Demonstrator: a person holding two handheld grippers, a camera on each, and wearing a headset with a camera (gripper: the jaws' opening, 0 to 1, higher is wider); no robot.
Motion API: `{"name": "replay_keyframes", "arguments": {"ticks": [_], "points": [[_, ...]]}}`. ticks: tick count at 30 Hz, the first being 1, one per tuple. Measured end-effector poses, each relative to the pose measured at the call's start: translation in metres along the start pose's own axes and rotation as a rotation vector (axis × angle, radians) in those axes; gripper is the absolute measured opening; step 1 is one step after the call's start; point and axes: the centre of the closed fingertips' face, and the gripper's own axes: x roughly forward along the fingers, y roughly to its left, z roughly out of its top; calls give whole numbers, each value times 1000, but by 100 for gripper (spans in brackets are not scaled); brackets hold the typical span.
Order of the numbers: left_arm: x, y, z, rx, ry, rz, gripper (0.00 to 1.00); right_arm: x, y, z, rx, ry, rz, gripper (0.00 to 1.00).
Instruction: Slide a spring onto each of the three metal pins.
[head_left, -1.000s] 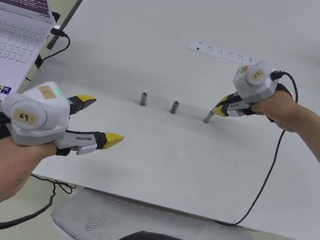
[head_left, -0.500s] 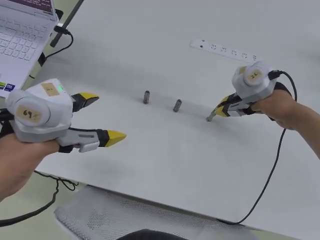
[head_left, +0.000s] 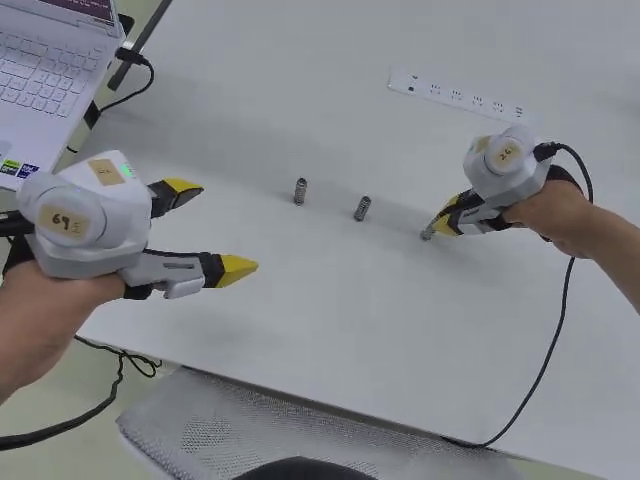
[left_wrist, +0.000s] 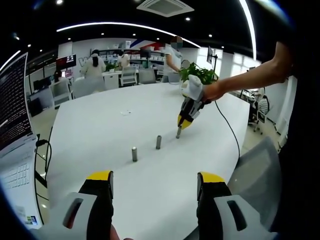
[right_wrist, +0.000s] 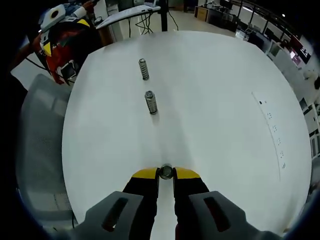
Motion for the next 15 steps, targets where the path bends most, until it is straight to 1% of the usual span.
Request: {"name": "replay_keyframes", "arguments": {"ticks": [7,15], "points": [[-1,1,3,2,-6,0,64,7,-2,-3,-11,17,2,9],[-1,3,4,4,-2,1,64,13,-2,-6,-14,28,13,9]]}}
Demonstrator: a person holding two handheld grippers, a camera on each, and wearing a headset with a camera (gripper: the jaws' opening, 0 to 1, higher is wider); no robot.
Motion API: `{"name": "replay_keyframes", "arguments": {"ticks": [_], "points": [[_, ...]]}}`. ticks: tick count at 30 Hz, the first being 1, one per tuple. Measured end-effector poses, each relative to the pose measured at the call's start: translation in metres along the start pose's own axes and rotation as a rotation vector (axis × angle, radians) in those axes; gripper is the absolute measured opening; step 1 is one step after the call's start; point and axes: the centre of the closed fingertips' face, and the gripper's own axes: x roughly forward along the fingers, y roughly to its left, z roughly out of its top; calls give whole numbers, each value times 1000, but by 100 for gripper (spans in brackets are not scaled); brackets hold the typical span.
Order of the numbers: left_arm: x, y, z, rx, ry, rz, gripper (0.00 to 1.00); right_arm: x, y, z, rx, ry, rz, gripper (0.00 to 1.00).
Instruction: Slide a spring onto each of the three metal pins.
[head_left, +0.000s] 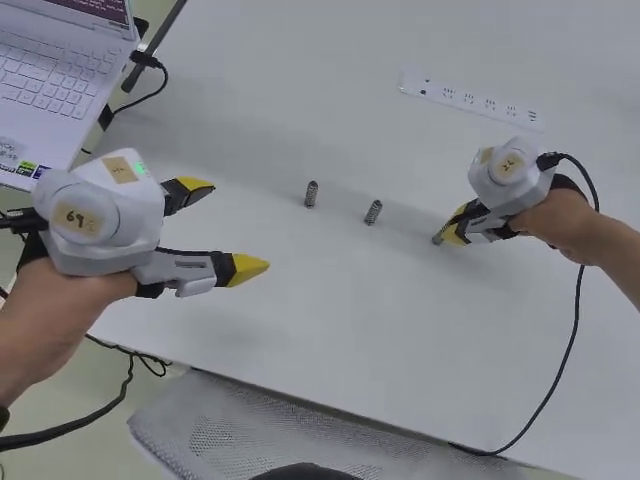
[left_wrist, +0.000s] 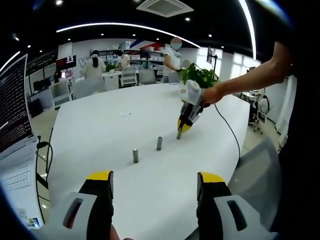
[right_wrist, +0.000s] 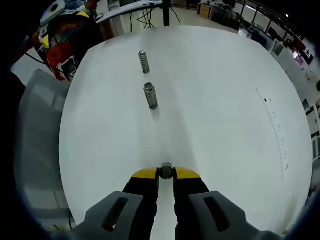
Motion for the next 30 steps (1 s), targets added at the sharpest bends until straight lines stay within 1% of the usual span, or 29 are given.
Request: {"name": "replay_keyframes", "arguments": {"ticks": [4,14,16,18,20,24,30], "points": [[1,0,0,1,1,-2,64,3,0,-1,-7,7,0,9],[3,1,3,2,-3,-5,64,5,0,-2,-8,14,4,9],[2,1,3,1,-4,-4,64,5,1,-2,-10,18,8,12],[2,1,3,1,-3,-4,64,4,1,-3,-12,21,6,15],[3,1,3,2,-3,-5,64,2,0,-4,-8,20,-2,16],[2,2,5,5,-5,-5,64,-4,-3,-5,7,14,-11,21],[2,3,8,9,-11,-3,64,-11,-3,-4,28,-10,-18,23]]}}
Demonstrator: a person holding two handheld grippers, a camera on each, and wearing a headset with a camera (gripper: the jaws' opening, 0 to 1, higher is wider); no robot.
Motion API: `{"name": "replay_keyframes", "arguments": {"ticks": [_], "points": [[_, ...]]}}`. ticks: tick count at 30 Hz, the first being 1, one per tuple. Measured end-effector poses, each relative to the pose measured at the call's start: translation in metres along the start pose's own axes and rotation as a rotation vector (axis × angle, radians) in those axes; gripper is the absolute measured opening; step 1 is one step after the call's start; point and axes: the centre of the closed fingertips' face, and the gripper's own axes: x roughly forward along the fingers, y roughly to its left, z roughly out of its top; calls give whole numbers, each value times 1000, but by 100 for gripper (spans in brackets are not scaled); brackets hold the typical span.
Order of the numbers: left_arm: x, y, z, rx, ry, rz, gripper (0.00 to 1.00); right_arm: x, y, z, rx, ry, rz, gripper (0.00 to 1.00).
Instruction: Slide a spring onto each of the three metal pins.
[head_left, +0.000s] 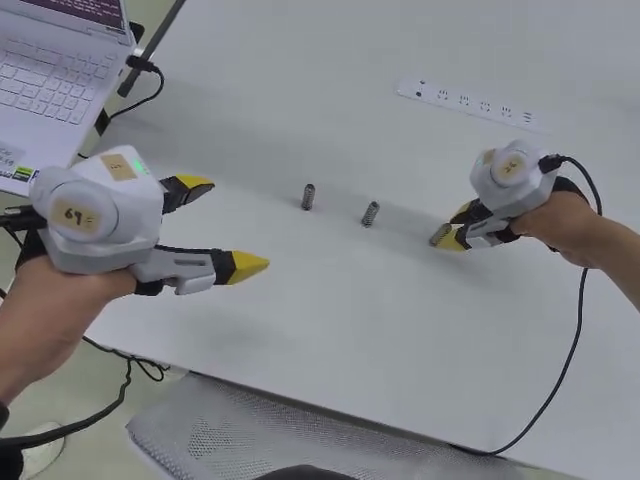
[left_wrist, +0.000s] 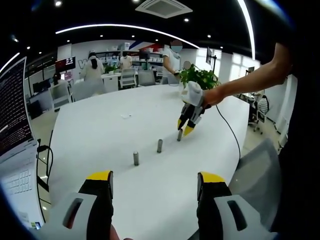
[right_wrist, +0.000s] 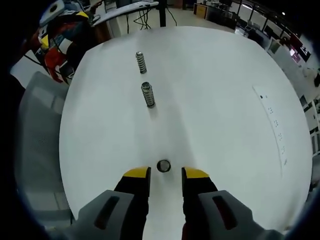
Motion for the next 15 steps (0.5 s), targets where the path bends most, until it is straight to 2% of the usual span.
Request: {"name": "replay_keyframes", "arguments": {"ticks": [15], "points": [[-1,-2,3,2,-8,-1,64,-17,1,-3,73,-79,-39,24]]}}
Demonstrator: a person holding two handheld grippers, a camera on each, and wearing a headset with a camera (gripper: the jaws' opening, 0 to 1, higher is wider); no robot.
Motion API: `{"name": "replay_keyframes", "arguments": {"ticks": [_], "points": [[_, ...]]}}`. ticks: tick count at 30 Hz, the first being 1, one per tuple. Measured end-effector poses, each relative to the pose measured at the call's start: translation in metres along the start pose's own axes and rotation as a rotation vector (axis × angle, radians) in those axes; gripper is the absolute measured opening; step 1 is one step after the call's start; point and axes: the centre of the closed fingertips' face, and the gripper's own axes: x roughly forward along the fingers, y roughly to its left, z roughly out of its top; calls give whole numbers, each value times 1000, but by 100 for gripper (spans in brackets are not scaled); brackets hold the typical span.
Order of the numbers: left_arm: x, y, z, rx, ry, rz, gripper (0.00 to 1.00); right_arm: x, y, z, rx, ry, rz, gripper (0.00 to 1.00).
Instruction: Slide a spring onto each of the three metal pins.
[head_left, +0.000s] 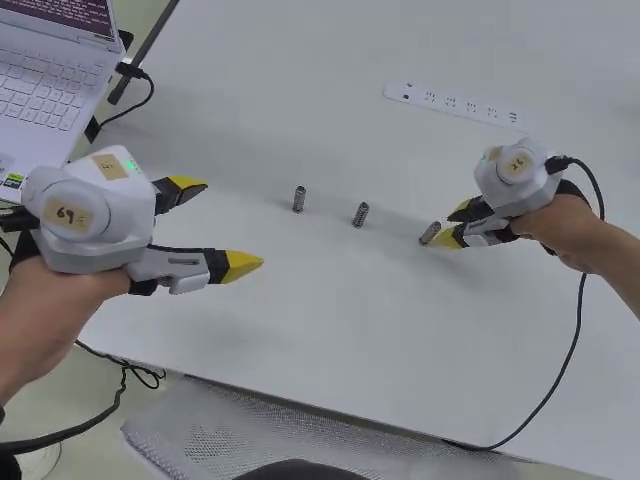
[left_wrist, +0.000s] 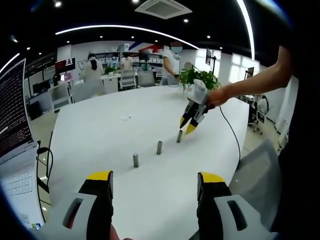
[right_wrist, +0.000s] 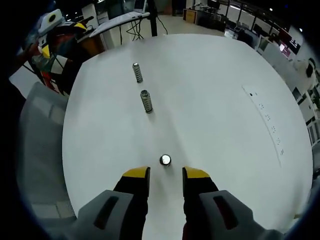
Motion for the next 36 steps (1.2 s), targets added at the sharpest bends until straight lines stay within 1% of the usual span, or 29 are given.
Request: {"name": "replay_keyframes", "arguments": {"ticks": [3,7,9,10,12,15,18,23,27,36], "points": [[0,0,2,-1,-4,0,65,-5,2,1,22,-30,-8,24],[1,-1,3,-6,-9,-2,65,-16,4,2,64,-88,-34,26],[1,-1,3,-8,-12,-3,65,-23,6,4,103,-129,-51,27],[1,-2,4,-11,-14,-4,65,-26,7,3,110,-137,-52,28],[2,-2,4,-14,-18,-6,65,-29,10,1,121,-148,-55,29],[2,-4,3,-15,-17,-10,65,-34,15,-5,140,-166,-73,30],[3,-6,3,-18,-18,-13,65,-40,21,-11,180,-192,-89,31],[2,-8,2,-22,-19,-17,66,-48,30,-17,226,-235,-97,32],[2,-8,2,-23,-20,-18,66,-54,37,-25,253,-251,-110,35],[2,-8,1,-29,-20,-20,66,-73,54,-29,315,-309,-128,39]]}}
